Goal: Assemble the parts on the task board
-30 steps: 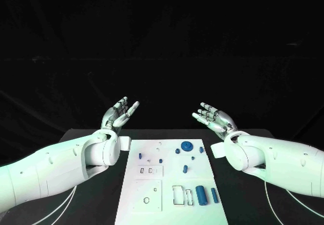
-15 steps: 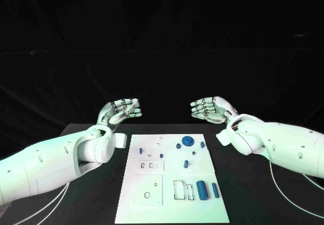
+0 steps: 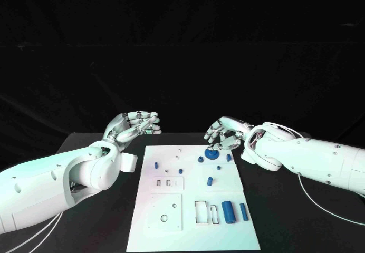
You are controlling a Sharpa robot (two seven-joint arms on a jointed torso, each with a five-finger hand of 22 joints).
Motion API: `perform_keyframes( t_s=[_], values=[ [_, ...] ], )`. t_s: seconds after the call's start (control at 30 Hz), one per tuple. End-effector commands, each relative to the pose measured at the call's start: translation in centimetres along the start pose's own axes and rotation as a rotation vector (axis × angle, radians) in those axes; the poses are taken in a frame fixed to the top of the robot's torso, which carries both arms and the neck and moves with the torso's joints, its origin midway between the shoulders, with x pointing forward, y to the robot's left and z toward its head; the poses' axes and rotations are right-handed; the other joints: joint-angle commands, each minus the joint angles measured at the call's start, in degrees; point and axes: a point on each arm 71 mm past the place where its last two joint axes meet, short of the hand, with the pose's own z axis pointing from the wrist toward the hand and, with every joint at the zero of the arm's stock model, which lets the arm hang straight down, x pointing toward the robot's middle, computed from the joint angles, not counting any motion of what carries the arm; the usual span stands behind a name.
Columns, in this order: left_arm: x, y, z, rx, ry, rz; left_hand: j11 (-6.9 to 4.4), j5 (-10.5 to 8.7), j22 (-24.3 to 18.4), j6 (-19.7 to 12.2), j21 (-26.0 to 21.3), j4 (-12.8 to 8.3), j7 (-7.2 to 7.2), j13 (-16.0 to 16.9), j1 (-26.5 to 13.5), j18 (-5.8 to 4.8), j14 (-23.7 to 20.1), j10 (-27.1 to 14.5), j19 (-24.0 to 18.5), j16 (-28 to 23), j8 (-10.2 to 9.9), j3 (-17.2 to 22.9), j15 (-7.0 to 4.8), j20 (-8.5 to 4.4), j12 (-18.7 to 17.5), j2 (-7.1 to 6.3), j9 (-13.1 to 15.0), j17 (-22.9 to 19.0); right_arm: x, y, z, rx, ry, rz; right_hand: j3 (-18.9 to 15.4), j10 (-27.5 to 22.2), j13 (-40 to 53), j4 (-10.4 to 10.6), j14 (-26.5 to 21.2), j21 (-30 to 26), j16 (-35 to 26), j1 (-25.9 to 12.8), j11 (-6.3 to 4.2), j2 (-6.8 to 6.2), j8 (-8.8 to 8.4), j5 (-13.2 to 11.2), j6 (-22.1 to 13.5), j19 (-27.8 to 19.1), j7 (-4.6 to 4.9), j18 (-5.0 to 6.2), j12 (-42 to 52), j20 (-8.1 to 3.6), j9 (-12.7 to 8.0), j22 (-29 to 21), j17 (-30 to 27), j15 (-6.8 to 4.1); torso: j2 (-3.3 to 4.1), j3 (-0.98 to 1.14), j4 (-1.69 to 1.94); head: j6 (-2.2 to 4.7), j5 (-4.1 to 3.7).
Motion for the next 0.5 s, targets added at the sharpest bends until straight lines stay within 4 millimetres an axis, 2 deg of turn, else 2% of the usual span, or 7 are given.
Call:
perform_keyframes(
  t_s=[0.03, 0.07, 0.13, 0.23, 0.5],
  values=[
    [0.8, -0.6, -0.1, 0.006, 0.058, -0.007, -0.01, 0.23, 0.0, 0.4, 0.3, 0.2, 0.79, -0.1, -0.2, 0.68, 0.1, 0.4, 0.4, 0.1, -0.2, 0.3, 0.04, 0.14, -0.3, -0.70, -0.1, 0.1, 0.6, 0.3, 0.3, 0.046, 0.072, -0.197, -0.3, -1.0, 0.2, 0.2, 1.7, 8.0, 10.8, -0.7, 0.18, -0.06, -0.36, 0.3, 0.6, 3.3, 0.12, -1.04, 0.3, 0.05, 0.4, 10.1, 10.3, 0.06, 1.57, -0.13, 0.44, 0.26, -0.22],
    [0.8, -0.7, -0.1, 0.007, 0.060, -0.008, 0.00, 0.23, 0.0, 0.4, 0.3, 0.2, 0.81, -0.1, -0.3, 0.66, 0.1, 0.4, 0.4, 0.1, -0.2, 0.3, 0.05, 0.14, -0.4, -0.77, -0.1, 0.1, 0.7, 0.3, 0.4, 0.047, 0.074, -0.207, -0.3, -1.2, 0.4, 0.3, 1.4, 10.8, 14.2, -0.6, 0.23, -0.07, -0.56, 0.3, 0.5, 4.0, 0.15, -1.48, 0.5, 0.15, 0.6, 13.7, 13.5, 0.15, 1.75, -0.15, 0.48, 0.27, -0.26],
    [0.9, -0.9, -0.2, 0.010, 0.065, -0.010, 0.02, 0.23, 0.0, 0.4, 0.2, 0.3, 0.83, -0.1, -0.4, 0.65, 0.1, 0.4, 0.4, 0.1, -0.2, 0.3, 0.07, 0.14, -0.5, -0.84, -0.1, 0.2, 0.8, 0.6, 0.6, 0.049, 0.078, -0.231, -0.3, -1.7, 0.4, 0.3, 1.5, 13.8, 17.7, -0.6, 0.32, -0.11, -0.78, 0.5, 0.4, 4.9, 0.17, -2.01, 0.6, 0.29, 0.8, 17.8, 16.9, 0.27, 2.08, -0.18, 0.58, 0.30, -0.35],
    [1.1, -1.2, -0.2, 0.013, 0.070, -0.013, 0.05, 0.23, -0.1, 0.3, 0.2, 0.3, 0.86, -0.1, -0.5, 0.63, 0.0, 0.4, 0.4, 0.1, -0.3, 0.2, 0.09, 0.15, -0.6, -0.93, -0.1, 0.2, 0.9, 1.0, 0.8, 0.047, 0.080, -0.258, -0.5, -2.0, 0.5, 0.5, 1.6, 16.9, 21.3, -0.5, 0.38, -0.09, -0.97, 0.4, 0.4, 5.9, 0.20, -2.55, 0.8, 0.45, 1.1, 22.1, 20.4, 0.39, 2.61, -0.21, 0.74, 0.37, -0.38],
    [1.1, -1.6, -0.4, 0.015, 0.072, -0.016, 0.08, 0.23, -0.1, 0.3, 0.2, 0.4, 0.88, -0.1, -0.6, 0.61, -0.1, 0.4, 0.3, 0.0, -0.3, 0.2, 0.15, 0.18, -0.8, -1.03, -0.2, 0.3, 1.3, 1.6, 1.3, 0.036, 0.083, -0.288, -0.2, -2.0, 0.6, 0.6, 2.1, 21.0, 25.6, -0.2, 0.40, 0.09, -1.15, 0.5, 0.5, 7.4, 0.20, -3.33, 1.1, 0.61, 1.5, 27.8, 24.9, 0.50, 3.18, -0.19, 0.97, 0.37, -0.46]
  ],
)
